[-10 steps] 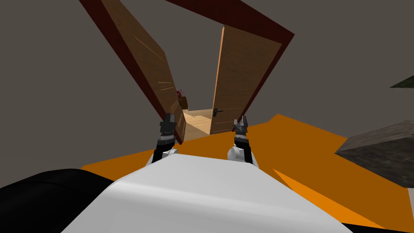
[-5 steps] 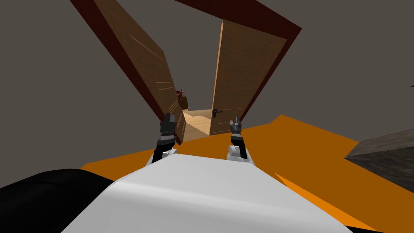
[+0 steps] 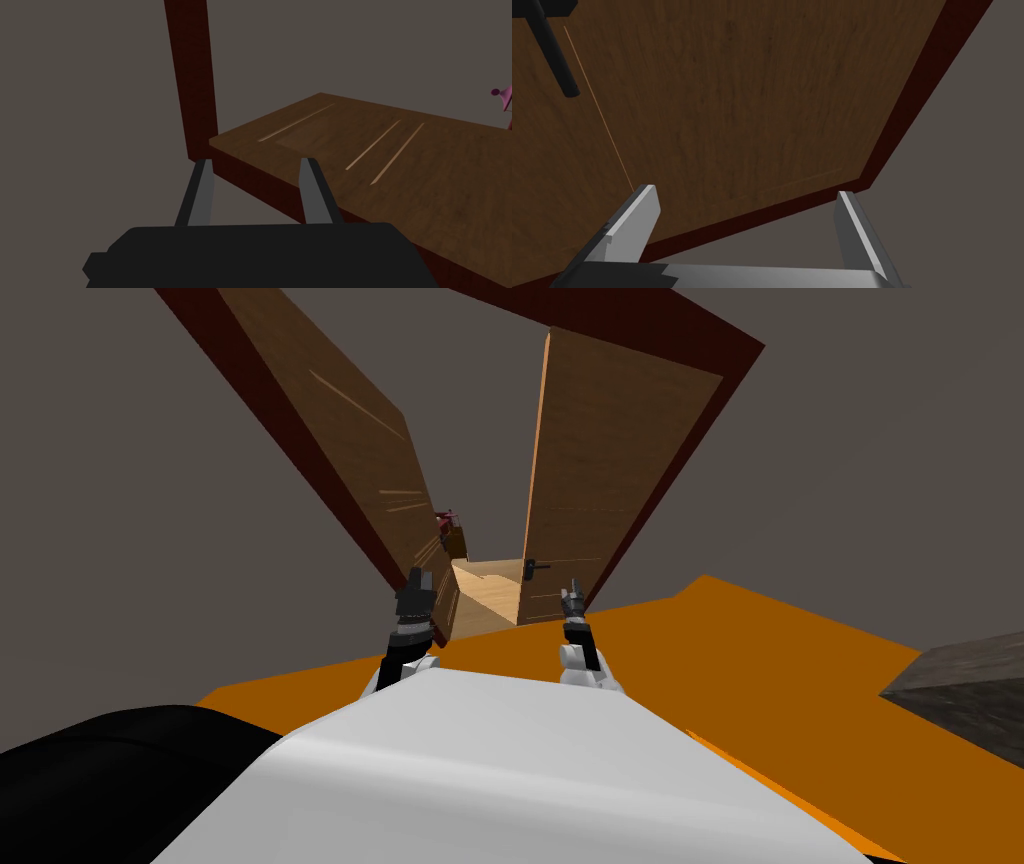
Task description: Push the door open
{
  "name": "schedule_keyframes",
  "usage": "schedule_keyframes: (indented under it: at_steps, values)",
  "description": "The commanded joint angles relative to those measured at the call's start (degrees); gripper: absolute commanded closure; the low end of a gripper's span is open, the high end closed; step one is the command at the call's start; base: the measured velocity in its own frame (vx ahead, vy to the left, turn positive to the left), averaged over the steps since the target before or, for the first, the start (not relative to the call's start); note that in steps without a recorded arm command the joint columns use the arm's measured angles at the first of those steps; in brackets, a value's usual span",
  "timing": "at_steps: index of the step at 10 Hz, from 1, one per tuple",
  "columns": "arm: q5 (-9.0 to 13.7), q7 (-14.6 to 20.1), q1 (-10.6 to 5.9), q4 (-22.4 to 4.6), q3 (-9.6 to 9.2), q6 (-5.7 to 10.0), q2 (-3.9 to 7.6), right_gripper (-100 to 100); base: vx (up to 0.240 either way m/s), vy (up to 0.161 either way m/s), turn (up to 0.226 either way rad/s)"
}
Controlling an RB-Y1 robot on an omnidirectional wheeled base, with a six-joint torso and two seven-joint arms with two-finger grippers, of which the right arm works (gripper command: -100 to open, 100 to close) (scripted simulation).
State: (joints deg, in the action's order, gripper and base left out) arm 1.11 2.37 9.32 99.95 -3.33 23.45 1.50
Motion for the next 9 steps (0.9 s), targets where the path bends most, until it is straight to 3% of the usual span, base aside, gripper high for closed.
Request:
schedule_keyframes:
  at_steps: [1,2,3,5,8,9]
  values:
    - [-0.05,-0.09,-0.84,-1.60,-0.06,-0.11,0.00,-100,0.040,-0.045,0.027]
    - [-0.17,-0.24,-2.04,-3.80,-0.30,-0.49,-0.06,-100,0.042,-0.046,0.051]
    - [-0.17,-0.24,-2.04,-3.88,-0.30,-0.49,-0.06,-100,0.038,-0.037,0.027]
    - [-0.42,-0.55,-4.44,-7.65,-0.79,-1.25,-0.22,-100,0.056,-0.067,0.056]
    - [-0.54,-0.69,-5.61,-10.64,-1.02,-1.61,-0.35,-100,0.048,-0.065,0.030]
    - [-0.66,-0.84,-6.78,-12.71,-1.26,-1.98,-0.49,-100,0.059,-0.058,0.045]
